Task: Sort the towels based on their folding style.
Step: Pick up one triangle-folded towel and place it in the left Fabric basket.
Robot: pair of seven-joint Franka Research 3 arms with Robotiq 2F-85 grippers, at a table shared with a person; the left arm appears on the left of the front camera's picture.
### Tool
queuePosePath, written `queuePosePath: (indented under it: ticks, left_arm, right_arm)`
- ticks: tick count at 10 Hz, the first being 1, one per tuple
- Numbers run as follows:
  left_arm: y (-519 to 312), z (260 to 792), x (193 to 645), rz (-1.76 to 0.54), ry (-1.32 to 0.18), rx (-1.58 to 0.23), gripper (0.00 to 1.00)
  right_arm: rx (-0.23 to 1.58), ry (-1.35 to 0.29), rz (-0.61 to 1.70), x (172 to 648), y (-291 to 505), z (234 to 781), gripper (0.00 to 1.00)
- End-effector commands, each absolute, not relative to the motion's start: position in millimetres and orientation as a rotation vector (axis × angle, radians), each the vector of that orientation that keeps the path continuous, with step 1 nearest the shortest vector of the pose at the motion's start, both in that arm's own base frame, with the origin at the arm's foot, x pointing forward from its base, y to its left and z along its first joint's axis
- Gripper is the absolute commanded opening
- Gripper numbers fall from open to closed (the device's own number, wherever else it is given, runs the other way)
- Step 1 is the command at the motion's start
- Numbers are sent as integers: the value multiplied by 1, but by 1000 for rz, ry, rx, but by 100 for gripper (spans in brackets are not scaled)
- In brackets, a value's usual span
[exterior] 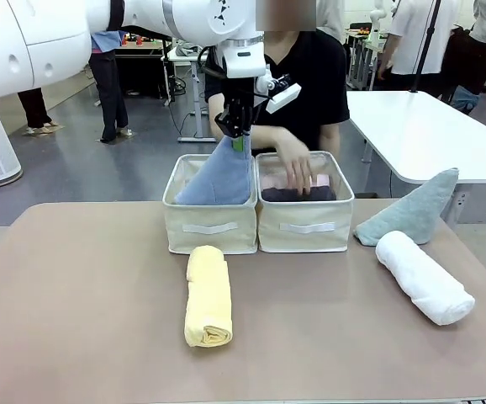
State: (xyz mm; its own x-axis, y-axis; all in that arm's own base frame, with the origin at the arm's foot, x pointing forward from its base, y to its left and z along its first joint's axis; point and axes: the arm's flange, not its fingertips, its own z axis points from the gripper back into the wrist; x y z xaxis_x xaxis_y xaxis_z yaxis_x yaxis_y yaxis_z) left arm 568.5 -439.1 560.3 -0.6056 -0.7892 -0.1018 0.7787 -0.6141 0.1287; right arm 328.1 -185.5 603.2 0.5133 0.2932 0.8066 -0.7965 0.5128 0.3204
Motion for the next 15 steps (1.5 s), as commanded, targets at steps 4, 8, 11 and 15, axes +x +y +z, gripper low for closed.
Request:
queuePosePath:
  ticks: [4, 8, 11, 15]
  left_arm:
    - [-400, 516, 557, -2138, -170, 15, 15]
    - [-409, 480, 563, -1957, -43, 48, 15]
    - [-416, 465, 569, -1852, 18, 54, 15]
    - [-416, 464, 572, -1839, -4, 21, 100]
  right_arm:
    - [764, -775, 743, 328, -186, 602, 100]
    - [764, -775, 743, 328, -186, 602, 100]
    - [764, -775, 743, 328, -186, 602, 100]
    - [764, -775, 743, 328, -186, 602, 100]
